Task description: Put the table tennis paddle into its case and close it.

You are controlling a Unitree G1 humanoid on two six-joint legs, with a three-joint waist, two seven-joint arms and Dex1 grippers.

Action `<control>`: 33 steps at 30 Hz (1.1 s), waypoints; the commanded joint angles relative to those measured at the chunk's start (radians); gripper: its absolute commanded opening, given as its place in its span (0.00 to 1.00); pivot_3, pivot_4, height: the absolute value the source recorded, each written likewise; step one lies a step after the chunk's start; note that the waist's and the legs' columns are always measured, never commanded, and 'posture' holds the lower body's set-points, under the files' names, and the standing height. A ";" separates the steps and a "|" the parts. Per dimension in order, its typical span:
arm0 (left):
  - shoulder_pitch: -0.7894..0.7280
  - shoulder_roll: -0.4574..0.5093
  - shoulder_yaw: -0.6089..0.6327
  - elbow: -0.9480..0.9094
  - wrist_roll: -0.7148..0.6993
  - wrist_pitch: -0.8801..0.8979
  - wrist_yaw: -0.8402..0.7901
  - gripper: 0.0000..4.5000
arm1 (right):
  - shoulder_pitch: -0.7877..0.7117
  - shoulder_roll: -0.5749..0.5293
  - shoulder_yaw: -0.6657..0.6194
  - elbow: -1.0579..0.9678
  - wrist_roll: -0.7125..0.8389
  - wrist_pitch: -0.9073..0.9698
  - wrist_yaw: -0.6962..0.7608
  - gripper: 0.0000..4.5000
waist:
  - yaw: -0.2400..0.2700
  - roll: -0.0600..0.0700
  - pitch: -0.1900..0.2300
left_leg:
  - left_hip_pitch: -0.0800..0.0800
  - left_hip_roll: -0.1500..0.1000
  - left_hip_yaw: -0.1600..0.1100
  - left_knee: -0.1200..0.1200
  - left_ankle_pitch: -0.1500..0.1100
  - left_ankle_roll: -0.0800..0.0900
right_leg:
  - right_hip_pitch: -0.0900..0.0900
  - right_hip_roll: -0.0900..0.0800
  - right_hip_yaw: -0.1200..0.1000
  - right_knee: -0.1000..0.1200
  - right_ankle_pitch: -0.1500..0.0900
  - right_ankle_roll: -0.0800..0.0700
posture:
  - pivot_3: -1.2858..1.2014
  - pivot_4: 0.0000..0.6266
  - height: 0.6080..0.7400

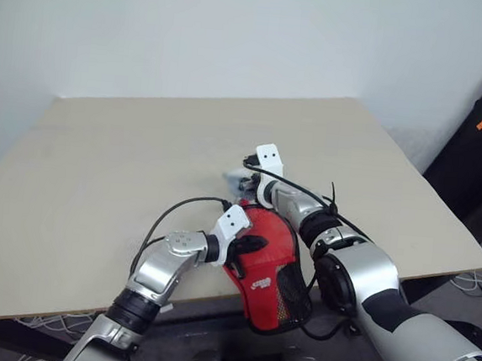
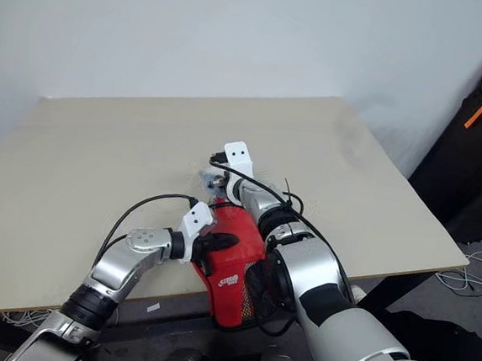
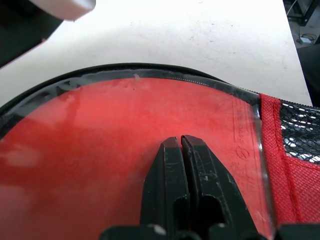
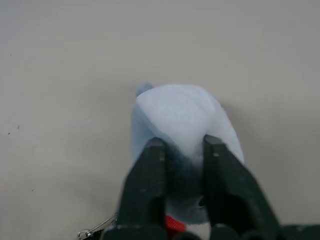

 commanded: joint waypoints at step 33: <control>-0.064 -0.041 -0.038 0.253 0.086 -0.062 -0.140 0.00 | 0.055 -0.320 0.137 -0.247 -0.150 0.043 0.110 0.01 | 0.007 0.001 -0.001 | 0.013 -0.001 -0.001 -0.001 -0.001 0.001 | 0.015 -0.001 -0.001 -0.003 -0.004 0.006 | 0.52 0.00 1.00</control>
